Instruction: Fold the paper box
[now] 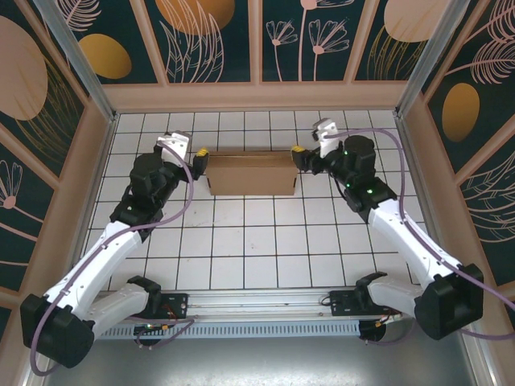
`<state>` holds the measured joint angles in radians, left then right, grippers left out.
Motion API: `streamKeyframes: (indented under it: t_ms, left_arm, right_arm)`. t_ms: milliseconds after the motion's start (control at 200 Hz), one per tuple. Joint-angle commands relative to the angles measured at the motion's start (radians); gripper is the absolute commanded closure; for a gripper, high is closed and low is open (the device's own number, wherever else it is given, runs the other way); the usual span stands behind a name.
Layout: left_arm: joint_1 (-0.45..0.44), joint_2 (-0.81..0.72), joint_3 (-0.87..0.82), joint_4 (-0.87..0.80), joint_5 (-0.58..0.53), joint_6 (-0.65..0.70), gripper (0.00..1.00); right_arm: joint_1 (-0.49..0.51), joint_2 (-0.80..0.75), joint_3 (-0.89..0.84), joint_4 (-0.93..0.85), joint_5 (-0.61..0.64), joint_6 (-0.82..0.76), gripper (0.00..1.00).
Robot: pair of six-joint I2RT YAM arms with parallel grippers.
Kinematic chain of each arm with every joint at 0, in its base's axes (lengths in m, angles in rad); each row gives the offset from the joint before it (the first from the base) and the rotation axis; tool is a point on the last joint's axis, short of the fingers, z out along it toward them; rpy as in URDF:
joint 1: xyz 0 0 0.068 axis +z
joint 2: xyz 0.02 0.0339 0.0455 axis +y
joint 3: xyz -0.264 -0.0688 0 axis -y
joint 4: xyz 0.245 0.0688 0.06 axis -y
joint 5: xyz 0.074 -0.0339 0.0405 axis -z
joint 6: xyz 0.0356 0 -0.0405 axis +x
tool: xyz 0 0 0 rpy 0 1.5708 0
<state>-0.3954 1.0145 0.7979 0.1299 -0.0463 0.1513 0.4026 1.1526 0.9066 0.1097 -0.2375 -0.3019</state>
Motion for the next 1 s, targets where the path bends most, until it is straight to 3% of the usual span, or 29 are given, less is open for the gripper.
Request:
streamKeyframes:
  t_ms: [0,100,225,310,380,510,666,806,996]
  left_arm:
    - [0.064,0.045,-0.011,0.06,0.195,0.175,0.29]
    - [0.192,0.088,-0.031,0.126,0.431,0.206,0.28]
    - [0.317,0.056,-0.176,0.459,0.668,0.157,0.25]
    - [0.368,0.097,-0.144,0.38,0.795,0.248,0.24]
    - [0.369,0.136,-0.101,0.248,0.812,0.342,0.25]
    - [0.379,0.198,-0.114,0.271,0.865,0.359,0.33]
    - [0.379,0.282,-0.073,0.207,0.883,0.441,0.5]
    - [0.379,0.332,-0.049,0.233,0.846,0.425,0.54]
    - [0.379,0.385,-0.014,0.239,0.832,0.419,0.64]
  right_arm:
    - [-0.047,0.034,0.062,0.001,-0.155,-0.337,0.38]
    - [-0.107,0.059,0.057,-0.007,-0.373,-0.486,0.46]
    - [-0.165,0.123,0.089,-0.046,-0.525,-0.59,0.47]
    - [-0.189,0.157,0.119,-0.098,-0.574,-0.643,0.47]
    - [-0.193,0.183,0.147,-0.158,-0.568,-0.702,0.47]
    - [-0.203,0.214,0.163,-0.178,-0.523,-0.745,0.49]
    - [-0.23,0.214,0.13,-0.055,-0.538,-0.644,0.53]
    - [-0.239,0.219,0.1,0.019,-0.515,-0.584,0.61]
    - [-0.243,0.21,0.052,0.053,-0.488,-0.559,0.62]
